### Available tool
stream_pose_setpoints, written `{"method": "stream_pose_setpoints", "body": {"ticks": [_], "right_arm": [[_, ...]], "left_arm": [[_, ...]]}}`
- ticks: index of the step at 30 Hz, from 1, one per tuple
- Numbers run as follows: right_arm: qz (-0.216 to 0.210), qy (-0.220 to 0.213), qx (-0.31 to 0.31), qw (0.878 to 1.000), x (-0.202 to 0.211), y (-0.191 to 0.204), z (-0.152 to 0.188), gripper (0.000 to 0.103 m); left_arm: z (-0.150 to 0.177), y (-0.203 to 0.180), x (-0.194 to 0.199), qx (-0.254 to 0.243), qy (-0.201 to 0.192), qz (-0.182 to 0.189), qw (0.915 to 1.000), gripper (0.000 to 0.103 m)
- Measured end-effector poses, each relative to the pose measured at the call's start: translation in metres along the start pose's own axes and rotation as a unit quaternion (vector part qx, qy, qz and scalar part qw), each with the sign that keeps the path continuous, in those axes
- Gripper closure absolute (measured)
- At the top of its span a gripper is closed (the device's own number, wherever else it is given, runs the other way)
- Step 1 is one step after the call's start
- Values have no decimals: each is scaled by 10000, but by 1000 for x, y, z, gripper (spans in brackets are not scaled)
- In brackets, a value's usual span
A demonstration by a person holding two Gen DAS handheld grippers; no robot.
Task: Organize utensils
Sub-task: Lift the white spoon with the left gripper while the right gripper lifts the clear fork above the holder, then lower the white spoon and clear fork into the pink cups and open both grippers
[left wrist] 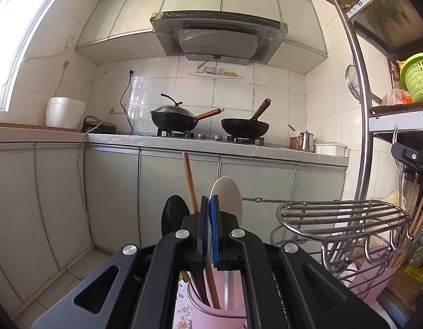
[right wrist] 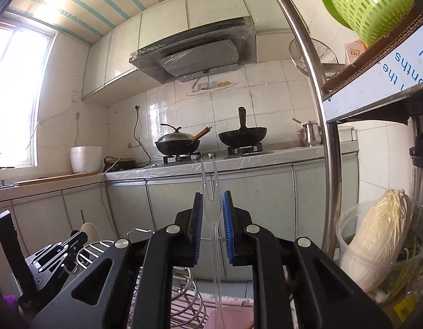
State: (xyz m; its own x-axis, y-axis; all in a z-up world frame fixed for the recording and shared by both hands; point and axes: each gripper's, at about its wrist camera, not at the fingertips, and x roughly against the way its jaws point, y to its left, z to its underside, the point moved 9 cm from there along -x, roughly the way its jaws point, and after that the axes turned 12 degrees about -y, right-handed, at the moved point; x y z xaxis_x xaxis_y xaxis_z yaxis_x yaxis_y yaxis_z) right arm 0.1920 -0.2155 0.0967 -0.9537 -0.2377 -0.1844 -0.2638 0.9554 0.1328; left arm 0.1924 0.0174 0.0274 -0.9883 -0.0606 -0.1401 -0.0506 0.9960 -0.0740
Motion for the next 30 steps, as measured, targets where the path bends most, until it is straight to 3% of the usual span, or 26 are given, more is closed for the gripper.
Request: {"method": "stream_pose_setpoints", "body": {"ticks": [9,14,19,24,30], "right_arm": [[94,709,-21,9974,27,8,26,88],[76,846,108,9963,41,21,31,88],[-47,1011,279,9945,29,24,30,88],[83,1214,594,9908,13,23,32,88],[299,1394,847,9862,22,32,36,88]], "left_arm": [[11,4,17,244,603,173,9977,101],[17,13,22,424,892,219,9949,101],[22,28,13,662,1144,219,9910,101],[21,31,10,790,1225,236,9890,101],[20,30,10,816,1291,274,9879,101]]}}
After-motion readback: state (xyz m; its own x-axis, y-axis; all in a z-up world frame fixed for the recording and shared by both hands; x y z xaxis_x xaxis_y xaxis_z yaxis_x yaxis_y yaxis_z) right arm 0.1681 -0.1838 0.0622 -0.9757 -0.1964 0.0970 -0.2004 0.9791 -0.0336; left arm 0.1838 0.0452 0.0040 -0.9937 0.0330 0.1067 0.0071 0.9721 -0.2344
